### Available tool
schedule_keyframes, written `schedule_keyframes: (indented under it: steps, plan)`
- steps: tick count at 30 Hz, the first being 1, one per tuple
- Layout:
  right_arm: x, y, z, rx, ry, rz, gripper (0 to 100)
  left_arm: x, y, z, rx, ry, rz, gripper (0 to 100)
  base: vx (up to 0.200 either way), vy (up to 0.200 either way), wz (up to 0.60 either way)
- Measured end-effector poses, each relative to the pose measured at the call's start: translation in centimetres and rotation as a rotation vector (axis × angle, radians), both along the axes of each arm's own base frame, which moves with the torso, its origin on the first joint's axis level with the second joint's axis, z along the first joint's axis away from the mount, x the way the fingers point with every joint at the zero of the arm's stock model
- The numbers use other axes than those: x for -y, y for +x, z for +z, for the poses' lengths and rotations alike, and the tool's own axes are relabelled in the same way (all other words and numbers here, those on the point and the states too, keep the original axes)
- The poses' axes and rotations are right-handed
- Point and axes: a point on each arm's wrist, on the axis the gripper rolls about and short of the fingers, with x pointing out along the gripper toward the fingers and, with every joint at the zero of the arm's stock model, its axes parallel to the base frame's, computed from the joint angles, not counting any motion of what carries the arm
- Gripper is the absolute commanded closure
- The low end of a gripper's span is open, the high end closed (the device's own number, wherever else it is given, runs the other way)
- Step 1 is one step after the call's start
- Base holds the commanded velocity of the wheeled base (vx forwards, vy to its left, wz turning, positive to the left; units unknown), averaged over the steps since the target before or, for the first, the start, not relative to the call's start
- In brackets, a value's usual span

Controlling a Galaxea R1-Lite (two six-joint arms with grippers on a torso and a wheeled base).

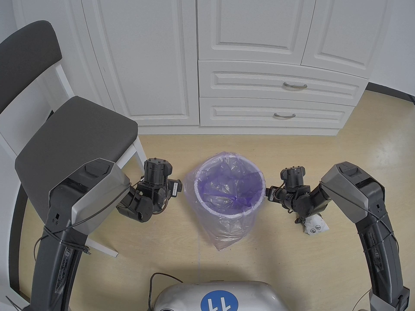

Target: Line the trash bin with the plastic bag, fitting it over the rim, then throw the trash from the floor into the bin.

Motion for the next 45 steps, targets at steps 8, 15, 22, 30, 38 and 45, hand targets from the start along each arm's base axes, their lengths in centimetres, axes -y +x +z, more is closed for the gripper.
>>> schedule_keyframes:
  steps: [8,15,22,30,38,45]
  plan:
    - [-0.1,0.2,-1.2,0.012,0.039,-0.007,0,0.6,0.7,1.0,0.108,-0.059,-0.002,0,0.000,0.000,0.00]
    - [-0.2,0.5,-1.7,0.010,0.055,-0.007,0,1.1,0.7,0.4,0.104,-0.148,-0.038,0,0.000,0.000,0.00]
    - [-0.2,0.5,-1.9,0.007,0.063,-0.011,0,1.7,1.5,-0.2,0.101,-0.240,-0.047,0,0.000,0.000,0.00]
    - [-0.2,0.5,-2.0,0.006,0.067,-0.007,0,1.8,2.5,-2.2,-0.026,-0.261,-0.014,0,0.000,0.000,0.00]
    - [-0.2,0.6,-1.9,0.007,0.070,-0.005,0,1.9,4.3,-3.7,-0.041,-0.283,0.015,0,0.000,0.000,0.00]
    - [-0.2,0.6,-1.9,0.008,0.072,-0.003,0,1.8,4.6,-5.0,-0.046,-0.300,0.030,0,0.000,0.000,0.00]
